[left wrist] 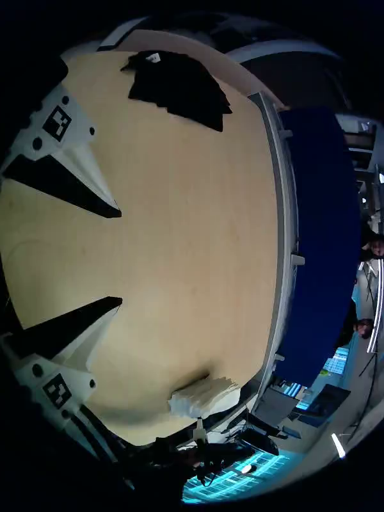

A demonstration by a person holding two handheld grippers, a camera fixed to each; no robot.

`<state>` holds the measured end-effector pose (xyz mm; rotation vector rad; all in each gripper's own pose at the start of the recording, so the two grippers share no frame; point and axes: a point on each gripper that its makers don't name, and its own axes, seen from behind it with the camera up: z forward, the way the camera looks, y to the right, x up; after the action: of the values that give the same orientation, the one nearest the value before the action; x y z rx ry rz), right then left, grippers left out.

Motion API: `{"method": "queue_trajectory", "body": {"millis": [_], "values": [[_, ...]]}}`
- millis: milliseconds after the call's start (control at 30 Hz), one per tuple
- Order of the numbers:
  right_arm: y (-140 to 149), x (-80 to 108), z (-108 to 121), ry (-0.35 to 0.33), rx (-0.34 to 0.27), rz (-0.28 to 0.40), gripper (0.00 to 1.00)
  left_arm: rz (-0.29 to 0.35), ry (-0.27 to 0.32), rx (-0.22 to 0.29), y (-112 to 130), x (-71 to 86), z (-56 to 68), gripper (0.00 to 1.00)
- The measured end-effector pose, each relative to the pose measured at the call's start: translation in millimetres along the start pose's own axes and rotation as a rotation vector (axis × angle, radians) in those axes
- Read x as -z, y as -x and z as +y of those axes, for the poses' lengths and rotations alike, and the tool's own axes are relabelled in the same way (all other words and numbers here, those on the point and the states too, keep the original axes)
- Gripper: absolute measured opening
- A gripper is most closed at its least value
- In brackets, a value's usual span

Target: Fold towel

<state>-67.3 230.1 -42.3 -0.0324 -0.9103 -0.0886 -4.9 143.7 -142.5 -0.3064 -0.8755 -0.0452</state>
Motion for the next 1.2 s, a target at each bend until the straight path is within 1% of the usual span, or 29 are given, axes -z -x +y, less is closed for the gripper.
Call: {"method": "queue_trajectory", "body": {"millis": [200,433,500,567,600,767,833,900,1000,1100,1200], "values": [[-4.3,5.5,-0.1,0.002,0.006,0.019,0.06,0.0,0.003,0.001,1.6,-1.0,1.0,0.91],[-8.9,22.3,-1.1,0.008,0.01,0.053,0.13,0.002,0.007,0.002,0.0,-1.1,1.7,0.91],[-10.6,26.8,-0.3,0.012,0.007,0.063,0.16,0.003,0.008,0.002,-0.6,-1.3,2.0,0.91],[-12.3,30.6,0.5,0.017,0.001,0.074,0.26,0.003,0.01,0.001,-1.0,-1.4,2.4,0.91],[-13.0,31.9,1.0,0.02,-0.002,0.078,0.33,0.003,0.012,0.0,-1.2,-1.4,2.8,0.91],[-17.8,36.8,-0.1,0.021,-0.013,0.102,0.79,0.005,0.016,-0.003,-2.2,-1.0,5.1,0.91],[-21.9,37.6,-3.8,0.012,-0.012,0.112,0.9,0.005,0.017,-0.003,-2.2,-0.8,5.5,0.91],[-26.3,37.9,-7.2,0.006,-0.01,0.122,0.94,0.005,0.017,-0.002,-2.1,-0.6,5.6,0.91],[-34.2,37.4,-13.0,0.0,-0.004,0.138,0.96,0.005,0.017,-0.001,-1.9,-0.1,5.2,0.91],[-42.5,36.0,-22.1,-0.018,-0.001,0.15,0.98,0.006,0.015,0.0,-1.8,0.5,4.4,0.91],[-50.8,33.8,-32.3,-0.038,0.0,0.161,0.98,0.008,0.013,0.003,-1.8,1.9,3.8,0.91]]}}
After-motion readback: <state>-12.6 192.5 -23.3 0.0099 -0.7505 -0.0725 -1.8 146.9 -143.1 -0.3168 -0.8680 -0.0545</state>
